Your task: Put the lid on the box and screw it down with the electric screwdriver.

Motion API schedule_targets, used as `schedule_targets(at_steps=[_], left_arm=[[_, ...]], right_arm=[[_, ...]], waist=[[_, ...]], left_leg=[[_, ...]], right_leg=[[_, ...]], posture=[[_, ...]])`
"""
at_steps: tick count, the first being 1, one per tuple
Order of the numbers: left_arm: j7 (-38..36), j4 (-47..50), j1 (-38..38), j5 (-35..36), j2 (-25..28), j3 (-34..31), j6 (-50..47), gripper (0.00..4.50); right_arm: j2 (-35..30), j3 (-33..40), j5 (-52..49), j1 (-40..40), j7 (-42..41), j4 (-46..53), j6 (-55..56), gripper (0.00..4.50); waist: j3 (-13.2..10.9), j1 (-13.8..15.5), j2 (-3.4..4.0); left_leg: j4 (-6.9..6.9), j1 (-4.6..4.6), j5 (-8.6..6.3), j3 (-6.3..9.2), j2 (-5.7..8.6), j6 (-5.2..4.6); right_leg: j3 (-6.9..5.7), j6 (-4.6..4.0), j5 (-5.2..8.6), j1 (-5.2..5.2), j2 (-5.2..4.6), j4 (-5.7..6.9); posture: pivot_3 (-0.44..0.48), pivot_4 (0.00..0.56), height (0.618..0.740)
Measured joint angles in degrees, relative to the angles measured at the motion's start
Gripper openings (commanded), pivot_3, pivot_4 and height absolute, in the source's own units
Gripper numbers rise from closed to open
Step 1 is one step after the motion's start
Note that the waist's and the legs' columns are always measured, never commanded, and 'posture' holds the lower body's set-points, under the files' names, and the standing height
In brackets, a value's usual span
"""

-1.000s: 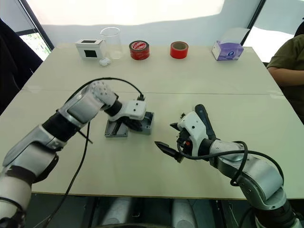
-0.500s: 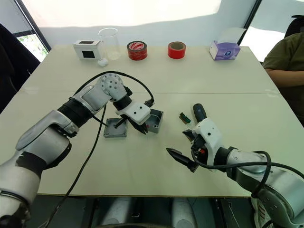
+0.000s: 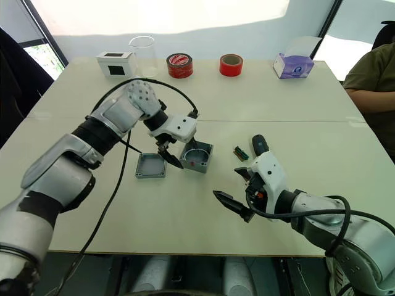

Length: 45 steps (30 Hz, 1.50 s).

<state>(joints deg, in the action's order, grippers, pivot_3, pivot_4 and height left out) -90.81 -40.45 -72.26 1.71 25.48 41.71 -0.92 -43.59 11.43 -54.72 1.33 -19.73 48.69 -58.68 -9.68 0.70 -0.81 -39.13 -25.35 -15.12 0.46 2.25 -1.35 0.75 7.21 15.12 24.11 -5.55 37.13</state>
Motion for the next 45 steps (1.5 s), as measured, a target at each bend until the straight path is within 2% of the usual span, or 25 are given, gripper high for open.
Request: schedule_targets(at_steps=[3, 6, 9, 17, 27, 33, 35, 38, 41, 45], left_arm=[[0.0, 1.4, 2.0, -1.8, -1.7, -0.2, -6.5, 3.9], [0.9, 2.6, 2.5, -3.2, -2.8, -0.6, -8.9, 3.9], [2.9, 2.8, 2.8, -5.7, -4.3, -0.6, -9.0, 3.27], [4.7, 1.5, 4.7, -9.1, -5.9, -1.8, -8.5, 0.09], [3.7, 1.3, 4.6, -10.3, -6.1, -4.2, -7.9, 0.04], [4.7, -4.8, 2.3, -11.0, -5.7, -5.8, 8.4, 0.04], [2.4, -6.0, 1.6, -10.6, -5.2, -6.4, 13.4, 0.04], [-0.8, -6.0, 1.2, -6.3, -2.5, -2.6, 19.3, 0.04], [-1.5, -4.9, 0.7, -2.2, 0.3, 4.8, 22.3, 0.04], [-1.5, -3.6, 0.7, 1.6, 1.1, 9.7, 24.1, 0.04]], right_arm=[[-0.4, 0.0, -0.7, 1.0, -0.4, -0.8, 0.0, 4.5], [-0.4, 0.0, -0.7, 1.4, -0.4, -1.3, 0.0, 4.5], [-0.4, -0.2, -0.7, 1.9, -0.3, -1.6, 0.0, 4.5], [-0.3, -0.5, -0.7, 2.1, 0.9, -1.6, 0.0, 4.5], [0.0, -1.2, -0.7, 2.1, 1.5, -1.6, 0.1, 4.5], [-1.3, -1.2, -2.0, 0.5, 0.0, -1.5, 0.0, 4.5], [-3.1, -0.2, -3.5, -0.9, -1.2, -0.8, -0.2, 4.5], [-5.5, 1.9, -6.1, -2.6, -2.4, 0.5, -0.6, 4.5], [-5.9, 2.2, -8.1, -3.2, -1.7, 1.8, -0.6, 4.5], [-5.6, 2.0, -9.4, -4.1, 0.5, 3.1, -0.2, 4.5]], waist=[[0.0, 0.0, 0.0], [0.0, 0.0, 0.0], [0.0, 0.0, 0.0], [0.0, 0.0, 0.0], [0.0, 0.0, 0.0], [0.0, 0.1, -0.01], [0.0, 0.1, -0.01], [0.0, 0.0, -0.01], [0.0, 0.0, -0.01], [0.0, 0.2, -0.01]], left_leg=[[0.0, 0.0, 0.0, 0.0, 0.0, 0.0], [0.0, 0.0, 0.0, 0.01, 0.0, 0.0], [0.0, 0.0, 0.0, 0.0, 0.0, 0.0], [-0.01, 0.0, 0.0, 0.0, 0.0, 0.0], [-0.01, 0.01, 0.0, 0.01, 0.01, 0.0], [-0.01, 0.0, 0.0, 0.0, 0.01, 0.0], [-0.01, 0.0, 0.0, -0.01, 0.02, 0.0], [-0.01, 0.01, 0.0, 0.0, 0.0, 0.0], [-0.01, 0.01, 0.0, 0.01, 0.0, 0.0], [-0.05, -0.01, -0.01, 0.02, 0.04, -0.01]], right_leg=[[0.0, 0.0, 0.0, 0.0, 0.0, 0.0], [0.0, 0.0, 0.0, 0.0, 0.0, 0.0], [0.0, 0.0, 0.0, 0.0, 0.0, 0.0], [0.0, 0.0, 0.0, 0.01, -0.01, 0.01], [0.0, 0.0, 0.0, -0.01, -0.01, 0.02], [0.0, 0.0, 0.0, 0.0, -0.03, 0.01], [0.0, 0.0, 0.0, 0.0, -0.03, 0.01], [0.01, 0.0, 0.0, 0.01, -0.03, 0.02], [0.03, 0.0, 0.0, 0.0, -0.03, 0.03], [0.03, 0.0, 0.0, -0.02, -0.06, 0.02]], posture=[[0.0, 0.15, 0.74], [0.0, 0.15, 0.74], [0.0, 0.15, 0.74], [0.0, 0.15, 0.74], [0.0, 0.15, 0.74], [0.0, 0.15, 0.74], [0.0, 0.15, 0.74], [0.0, 0.15, 0.74], [0.0, 0.15, 0.74], [0.0, 0.15, 0.74]])
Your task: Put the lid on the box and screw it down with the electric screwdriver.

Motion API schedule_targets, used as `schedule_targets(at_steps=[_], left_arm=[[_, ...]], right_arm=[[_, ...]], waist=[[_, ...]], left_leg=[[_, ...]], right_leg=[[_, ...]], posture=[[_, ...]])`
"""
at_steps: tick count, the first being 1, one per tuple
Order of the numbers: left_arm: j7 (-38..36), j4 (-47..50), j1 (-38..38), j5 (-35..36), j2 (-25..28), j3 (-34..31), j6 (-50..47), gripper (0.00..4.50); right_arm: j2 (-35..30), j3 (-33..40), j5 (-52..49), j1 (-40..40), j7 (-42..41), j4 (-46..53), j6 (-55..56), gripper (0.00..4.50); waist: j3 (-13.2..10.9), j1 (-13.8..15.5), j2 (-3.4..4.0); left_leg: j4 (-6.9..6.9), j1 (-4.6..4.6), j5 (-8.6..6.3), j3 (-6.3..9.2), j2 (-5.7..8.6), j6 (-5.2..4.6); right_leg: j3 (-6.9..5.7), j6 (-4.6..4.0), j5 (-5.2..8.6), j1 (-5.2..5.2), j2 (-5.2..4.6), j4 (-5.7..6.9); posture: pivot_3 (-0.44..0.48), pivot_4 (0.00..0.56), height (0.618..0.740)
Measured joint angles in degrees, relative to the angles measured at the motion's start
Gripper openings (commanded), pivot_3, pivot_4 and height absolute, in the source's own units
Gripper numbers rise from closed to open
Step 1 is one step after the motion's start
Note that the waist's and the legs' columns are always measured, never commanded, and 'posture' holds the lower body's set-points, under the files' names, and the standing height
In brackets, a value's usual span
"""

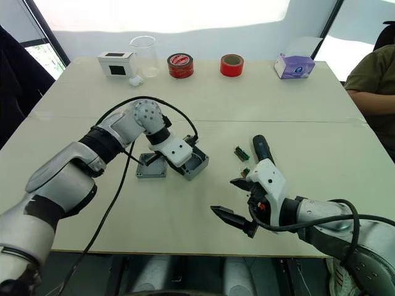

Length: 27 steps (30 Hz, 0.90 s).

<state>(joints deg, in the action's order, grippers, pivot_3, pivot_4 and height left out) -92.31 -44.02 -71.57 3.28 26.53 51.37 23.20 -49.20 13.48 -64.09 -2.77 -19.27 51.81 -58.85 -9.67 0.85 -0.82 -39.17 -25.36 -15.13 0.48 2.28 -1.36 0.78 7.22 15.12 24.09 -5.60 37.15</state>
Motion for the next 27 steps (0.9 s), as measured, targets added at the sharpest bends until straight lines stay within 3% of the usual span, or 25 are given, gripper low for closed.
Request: schedule_targets(at_steps=[8, 12, 14, 17, 20, 23, 27], left_arm=[[0.0, -0.5, 0.0, 2.3, -1.8, 4.0, 3.5, 0.04], [0.0, -0.6, -0.2, 3.8, -1.7, 5.0, 3.4, 1.11], [0.0, -1.0, -0.3, 4.1, -1.7, 5.3, 3.5, 1.94], [0.0, -1.9, -0.9, 4.3, -1.4, 5.3, 2.0, 1.94], [0.0, 1.1, -3.5, 8.9, 2.9, 4.9, -4.5, 1.94], [0.0, 9.3, -6.1, 17.4, 12.2, 2.3, -15.4, 1.94], [1.1, 18.5, -4.6, 21.1, 20.3, -7.4, -32.1, 1.94]], right_arm=[[0.4, -0.7, -0.4, -1.4, 2.7, 0.4, 1.3, 4.5], [0.4, -1.9, 0.1, -1.6, 2.8, 0.3, 2.1, 4.5], [0.3, -2.5, 1.0, -1.6, 2.3, 0.0, 2.6, 4.5], [0.0, -3.5, 2.1, -1.0, 1.2, -0.9, 3.0, 4.5], [-1.6, -3.6, 2.6, 0.4, -0.8, -1.7, 3.1, 4.5], [-3.3, -1.7, -0.3, 2.7, -2.8, -2.4, 3.4, 4.5], [-3.8, 0.4, -5.2, 8.5, -3.5, -3.3, 4.3, 4.5]], waist=[[0.0, -0.1, 0.0], [0.0, -0.1, 0.0], [0.0, -0.1, 0.0], [0.0, -0.2, -0.01], [0.0, -0.3, -0.01], [0.0, -0.9, 0.01], [0.0, -1.5, 0.04]], left_leg=[[0.0, 0.02, 0.0, 0.0, 0.0, 0.0], [0.0, 0.02, 0.0, -0.01, 0.0, -0.01], [0.0, 0.02, 0.0, -0.01, 0.0, -0.01], [-0.01, 0.02, 0.0, -0.01, 0.0, -0.01], [0.0, 0.01, -0.01, 0.0, -0.02, -0.01], [0.02, 0.01, -0.01, 0.01, -0.06, -0.02], [0.02, 0.07, -0.02, 0.04, -0.06, -0.03]], right_leg=[[0.0, 0.0, 0.0, 0.0, 0.02, 0.01], [0.0, 0.0, 0.0, 0.0, 0.02, 0.01], [0.0, 0.0, 0.0, 0.0, 0.02, 0.01], [-0.01, 0.0, 0.0, 0.0, 0.03, 0.01], [0.0, 0.01, 0.01, 0.03, 0.04, 0.01], [0.02, 0.02, 0.02, 0.05, 0.06, 0.0], [-0.03, 0.06, 0.05, -0.04, 0.07, 0.01]], posture=[[0.0, 0.15, 0.74], [0.0, 0.15, 0.74], [0.0, 0.15, 0.74], [0.0, 0.15, 0.74], [0.0, 0.15, 0.74], [0.0, 0.15, 0.74], [0.0, 0.15, 0.74]])
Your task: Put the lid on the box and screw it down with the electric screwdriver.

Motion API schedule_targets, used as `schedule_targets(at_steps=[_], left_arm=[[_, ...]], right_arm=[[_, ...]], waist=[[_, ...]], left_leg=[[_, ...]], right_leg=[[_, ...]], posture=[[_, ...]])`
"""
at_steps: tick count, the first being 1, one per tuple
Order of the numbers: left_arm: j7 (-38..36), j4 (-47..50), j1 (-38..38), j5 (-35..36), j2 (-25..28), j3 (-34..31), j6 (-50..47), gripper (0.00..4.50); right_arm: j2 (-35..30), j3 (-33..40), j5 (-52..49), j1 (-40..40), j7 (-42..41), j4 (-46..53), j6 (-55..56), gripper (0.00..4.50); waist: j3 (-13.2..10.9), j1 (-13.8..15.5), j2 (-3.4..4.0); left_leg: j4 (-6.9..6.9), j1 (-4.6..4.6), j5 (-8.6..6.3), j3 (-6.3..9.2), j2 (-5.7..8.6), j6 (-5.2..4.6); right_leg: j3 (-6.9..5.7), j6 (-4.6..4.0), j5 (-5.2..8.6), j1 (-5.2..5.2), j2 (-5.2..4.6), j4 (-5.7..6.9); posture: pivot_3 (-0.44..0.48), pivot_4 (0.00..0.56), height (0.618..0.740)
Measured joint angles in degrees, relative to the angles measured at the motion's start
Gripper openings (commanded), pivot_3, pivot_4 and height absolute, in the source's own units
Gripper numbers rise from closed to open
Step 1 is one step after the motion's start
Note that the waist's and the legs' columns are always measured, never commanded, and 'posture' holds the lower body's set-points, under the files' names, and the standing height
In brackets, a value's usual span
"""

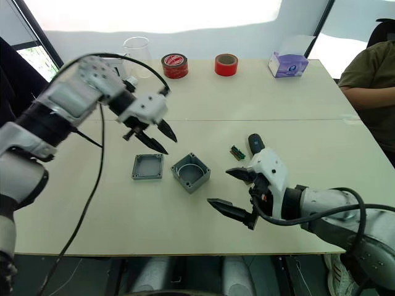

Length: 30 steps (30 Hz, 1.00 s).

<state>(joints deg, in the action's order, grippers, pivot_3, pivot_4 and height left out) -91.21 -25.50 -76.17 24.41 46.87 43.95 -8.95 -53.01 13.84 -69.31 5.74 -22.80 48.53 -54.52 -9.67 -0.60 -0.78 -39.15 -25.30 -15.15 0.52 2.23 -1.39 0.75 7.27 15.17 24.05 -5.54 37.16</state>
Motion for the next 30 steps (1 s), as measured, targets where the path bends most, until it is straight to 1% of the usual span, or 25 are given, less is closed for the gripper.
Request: schedule_targets(at_steps=[1, 4, 5, 6, 7, 8, 9, 10, 11, 14, 18, 20, 22, 25, 30], left_arm=[[0.6, 0.8, 0.5, 0.0, 0.4, -0.9, -2.5, 1.94], [11.8, 10.1, 5.7, -0.4, 4.5, -6.9, -28.6, 1.94], [15.5, 12.4, 6.8, -1.1, 5.2, -7.8, -35.2, 1.94], [23.4, 17.5, 9.6, -2.8, 5.4, -10.8, -49.1, 1.94], [27.2, 19.5, 11.2, -3.5, 4.5, -12.2, -55.2, 1.94], [32.6, 23.0, 14.4, -4.0, 2.8, -15.4, -64.5, 1.94], [36.6, 25.2, 17.3, -4.7, 0.7, -18.3, -71.1, 1.94], [38.9, 26.3, 18.9, -4.9, -0.9, -20.1, -74.4, 1.94], [43.1, 28.5, 21.7, -5.2, -3.2, -23.4, -79.2, 1.94], [51.1, 30.4, 25.7, -4.7, -6.0, -29.8, -83.0, 1.94], [59.0, 30.5, 27.9, -1.7, -6.8, -34.7, -83.1, 1.94], [62.9, 30.0, 28.4, 1.1, -6.9, -35.9, -83.1, 1.94], [65.6, 29.5, 28.5, 3.5, -6.7, -36.3, -83.1, 1.94], [70.4, 27.6, 29.5, 9.9, -6.7, -37.5, -83.1, 1.94], [78.8, 27.8, 32.5, 19.0, -6.2, -37.9, -83.1, 1.94]], right_arm=[[0.0, 0.0, -0.5, 0.9, 0.0, -0.2, 0.1, 4.5], [0.4, -4.7, -0.3, 11.0, -0.1, -1.7, 0.2, 4.5], [0.9, -6.5, 0.9, 13.8, -0.3, -2.1, 0.2, 4.5], [2.8, -10.7, 4.2, 19.1, -1.0, -3.9, 0.5, 4.5], [3.7, -12.4, 5.7, 20.8, -1.3, -4.8, 0.8, 4.5], [5.1, -15.2, 8.1, 22.8, -2.0, -6.7, 1.1, 4.5], [6.4, -17.3, 9.9, 24.0, -2.9, -8.4, 1.3, 4.5], [7.1, -18.5, 11.0, 24.5, -3.4, -9.3, 1.5, 4.5], [7.9, -20.9, 13.5, 25.6, -4.9, -10.9, 2.1, 4.5], [9.2, -23.4, 17.2, 26.4, -7.6, -12.7, 3.1, 4.5], [9.8, -24.2, 19.8, 26.3, -9.9, -13.2, 3.9, 4.5], [10.4, -24.4, 21.0, 26.3, -10.8, -13.5, 4.0, 4.5], [11.1, -24.5, 21.8, 26.1, -11.1, -13.4, 4.1, 4.5], [11.9, -24.5, 22.5, 25.1, -11.2, -13.4, 4.0, 4.5], [12.9, -24.2, 23.5, 23.9, -10.7, -13.3, 3.7, 4.5]], waist=[[0.0, 0.1, 0.0], [0.0, -0.4, -0.02], [0.0, -0.5, -0.03], [0.0, -0.6, 0.01], [0.0, -0.5, 0.02], [0.0, -0.2, 0.0], [0.0, 0.1, -0.03], [0.0, 0.2, -0.05], [0.0, 0.2, -0.06], [0.0, 0.1, -0.07], [0.0, 0.1, -0.07], [0.0, 0.1, -0.08], [0.0, 0.2, -0.08], [0.0, 0.1, -0.08], [0.0, 0.2, -0.08]], left_leg=[[-0.01, 0.0, 0.0, 0.0, 0.01, 0.0], [-0.04, 0.0, 0.0, 0.01, 0.01, 0.0], [-0.04, 0.02, 0.0, 0.01, 0.0, 0.0], [-0.02, 0.04, 0.0, 0.02, 0.01, 0.0], [-0.01, 0.04, 0.0, 0.01, 0.02, 0.0], [-0.01, 0.01, 0.0, 0.05, 0.02, 0.01], [-0.02, -0.04, 0.01, 0.09, 0.04, 0.02], [-0.04, -0.07, 0.01, 0.08, 0.06, 0.03], [-0.07, -0.11, 0.04, 0.07, 0.1, 0.07], [-0.08, -0.09, 0.06, 0.05, 0.14, 0.11], [-0.04, -0.07, 0.12, 0.06, 0.14, 0.21], [-0.03, -0.07, 0.3, 0.06, 0.14, 0.55], [-0.02, -0.07, 0.31, 0.06, 0.15, 0.56], [0.0, -0.07, 0.32, 0.05, 0.15, 0.59], [0.03, -0.07, 0.34, 0.05, 0.16, 0.66]], right_leg=[[-0.01, 0.0, 0.0, -0.01, 0.0, 0.01], [0.02, 0.05, 0.02, 0.01, 0.0, 0.04], [0.03, 0.09, 0.05, 0.01, 0.02, 0.05], [0.04, 0.11, 0.06, 0.02, 0.03, 0.08], [0.07, 0.15, 0.1, 0.05, 0.03, 0.16], [0.03, 0.18, 0.12, 0.06, 0.03, 0.21], [0.0, 0.18, 0.12, 0.06, 0.01, 0.28], [0.0, 0.18, 0.12, 0.08, 0.0, 0.3], [0.02, 0.18, 0.11, 0.12, -0.05, 0.36], [0.07, 0.18, 0.11, 0.16, -0.09, 0.38], [0.1, 0.17, 0.11, 0.23, -0.09, 0.38], [0.12, 0.16, 0.1, 0.24, -0.11, 0.35], [0.13, 0.16, 0.1, 0.25, -0.12, 0.36], [0.16, 0.16, 0.1, 0.28, -0.14, 0.37], [0.19, 0.15, 0.09, 0.32, -0.17, 0.37]], posture=[[0.0, 0.15, 0.74], [0.0, 0.15, 0.74], [0.0, 0.15, 0.74], [0.0, 0.15, 0.74], [0.0, 0.15, 0.74], [0.0, 0.15, 0.74], [0.0, 0.15, 0.74], [0.0, 0.15, 0.74], [0.0, 0.15, 0.74], [0.0, 0.15, 0.74], [0.0, 0.15, 0.74], [0.0, 0.15, 0.74], [0.0, 0.15, 0.74], [0.0, 0.15, 0.74], [0.0, 0.15, 0.74]])
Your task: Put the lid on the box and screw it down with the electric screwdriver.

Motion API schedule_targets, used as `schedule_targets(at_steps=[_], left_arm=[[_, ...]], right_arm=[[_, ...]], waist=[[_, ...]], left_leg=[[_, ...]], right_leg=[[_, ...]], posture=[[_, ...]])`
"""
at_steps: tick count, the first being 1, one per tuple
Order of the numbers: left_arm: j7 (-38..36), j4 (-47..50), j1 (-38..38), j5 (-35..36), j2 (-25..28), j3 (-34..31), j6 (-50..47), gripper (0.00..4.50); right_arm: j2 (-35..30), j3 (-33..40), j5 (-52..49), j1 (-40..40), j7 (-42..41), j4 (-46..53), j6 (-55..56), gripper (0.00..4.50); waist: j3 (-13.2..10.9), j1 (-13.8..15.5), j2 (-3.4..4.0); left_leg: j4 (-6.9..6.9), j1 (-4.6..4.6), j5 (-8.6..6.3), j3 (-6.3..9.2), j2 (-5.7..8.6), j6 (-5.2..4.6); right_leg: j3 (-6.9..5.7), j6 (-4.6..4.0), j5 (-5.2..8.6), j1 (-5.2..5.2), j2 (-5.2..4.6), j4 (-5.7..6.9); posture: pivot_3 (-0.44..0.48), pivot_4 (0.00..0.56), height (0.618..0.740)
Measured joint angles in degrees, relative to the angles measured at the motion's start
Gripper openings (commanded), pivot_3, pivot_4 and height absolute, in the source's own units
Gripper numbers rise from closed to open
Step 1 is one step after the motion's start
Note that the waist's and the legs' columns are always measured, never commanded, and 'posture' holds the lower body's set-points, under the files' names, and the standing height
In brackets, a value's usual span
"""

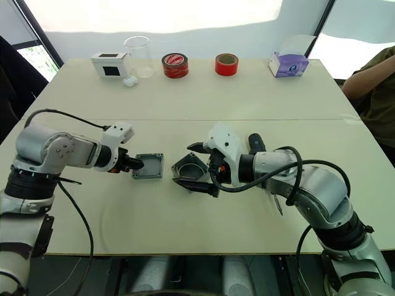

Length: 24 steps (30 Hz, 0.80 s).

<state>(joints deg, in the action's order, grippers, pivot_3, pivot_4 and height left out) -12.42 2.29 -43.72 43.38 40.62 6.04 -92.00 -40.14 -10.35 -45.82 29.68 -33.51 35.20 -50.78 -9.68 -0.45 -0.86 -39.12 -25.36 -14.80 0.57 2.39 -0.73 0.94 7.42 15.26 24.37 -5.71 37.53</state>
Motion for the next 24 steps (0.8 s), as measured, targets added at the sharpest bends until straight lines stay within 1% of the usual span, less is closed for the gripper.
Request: schedule_targets(at_steps=[3, 6, 9, 12, 13, 20, 22, 24], left_arm=[[4.8, 0.0, 0.8, 4.2, 0.3, -0.5, 0.2, 1.94], [10.4, -0.6, 1.5, 8.6, -0.2, -2.4, 0.2, 1.94], [14.7, -1.5, 1.7, 11.0, -1.4, -3.9, 0.1, 1.2], [19.2, -2.9, 1.7, 12.6, -4.0, -6.4, 0.1, 0.17], [20.5, -2.9, 1.7, 13.3, -4.4, -6.8, 0.2, 0.02], [26.3, -3.5, 2.0, 17.2, -5.4, -8.1, 0.3, 0.02], [27.1, -3.5, 2.0, 16.9, -6.7, -9.7, -0.1, 0.02], [25.8, -3.3, 2.0, 14.6, -7.8, -10.4, 1.2, 0.02]], right_arm=[[0.3, 0.2, 0.3, 0.0, 0.2, 0.1, 0.0, 4.5], [0.6, 0.6, 0.7, -0.4, 0.4, 0.4, 0.0, 4.5], [0.7, 1.2, 0.7, -0.8, 0.4, 0.5, 0.0, 4.5], [0.8, 1.6, 0.8, -1.5, 0.5, 0.6, -0.1, 4.5], [0.8, 1.6, 0.8, -1.6, 0.5, 0.6, -0.2, 4.5], [-0.2, 1.6, 1.9, -2.6, -0.7, 0.6, -0.6, 4.5], [-0.1, 2.0, 1.8, -2.7, -0.8, 0.2, -1.2, 4.5], [1.7, 2.8, 2.1, -2.4, 0.3, -1.6, -1.2, 4.5]], waist=[[0.0, 0.0, 0.02], [0.1, -0.1, 0.03], [0.1, 0.0, 0.07], [0.2, 0.6, 0.09], [0.2, 0.8, 0.1], [0.2, 1.1, 0.09], [0.2, 1.2, 0.09], [0.2, 1.2, 0.07]], left_leg=[[0.02, 0.03, 0.0, 0.0, 0.03, 0.01], [0.04, 0.05, 0.01, 0.0, 0.04, 0.04], [0.05, 0.07, 0.02, 0.0, 0.06, 0.05], [0.05, 0.1, 0.02, 0.0, 0.12, 0.05], [0.04, 0.11, 0.02, -0.01, 0.15, 0.05], [0.05, 0.13, 0.04, -0.01, 0.21, 0.09], [0.05, 0.13, 0.05, 0.0, 0.21, 0.1], [0.05, 0.12, 0.07, 0.0, 0.21, 0.13]], right_leg=[[0.01, 0.0, 0.0, 0.0, -0.04, 0.0], [0.02, 0.0, 0.0, 0.0, -0.04, 0.01], [0.02, -0.01, 0.0, -0.02, -0.06, 0.02], [0.01, 0.0, 0.0, -0.05, -0.1, 0.04], [0.01, -0.01, 0.0, -0.06, -0.13, 0.04], [0.01, -0.01, 0.0, -0.07, -0.16, 0.06], [0.0, -0.01, 0.0, -0.07, -0.16, 0.06], [-0.02, -0.01, -0.01, -0.08, -0.16, 0.07]], posture=[[0.0, 0.15, 0.74], [0.0, 0.15, 0.74], [0.0, 0.15, 0.74], [0.0, 0.15, 0.74], [0.0, 0.15, 0.74], [0.0, 0.15, 0.74], [0.0, 0.15, 0.74], [0.0, 0.15, 0.74]])
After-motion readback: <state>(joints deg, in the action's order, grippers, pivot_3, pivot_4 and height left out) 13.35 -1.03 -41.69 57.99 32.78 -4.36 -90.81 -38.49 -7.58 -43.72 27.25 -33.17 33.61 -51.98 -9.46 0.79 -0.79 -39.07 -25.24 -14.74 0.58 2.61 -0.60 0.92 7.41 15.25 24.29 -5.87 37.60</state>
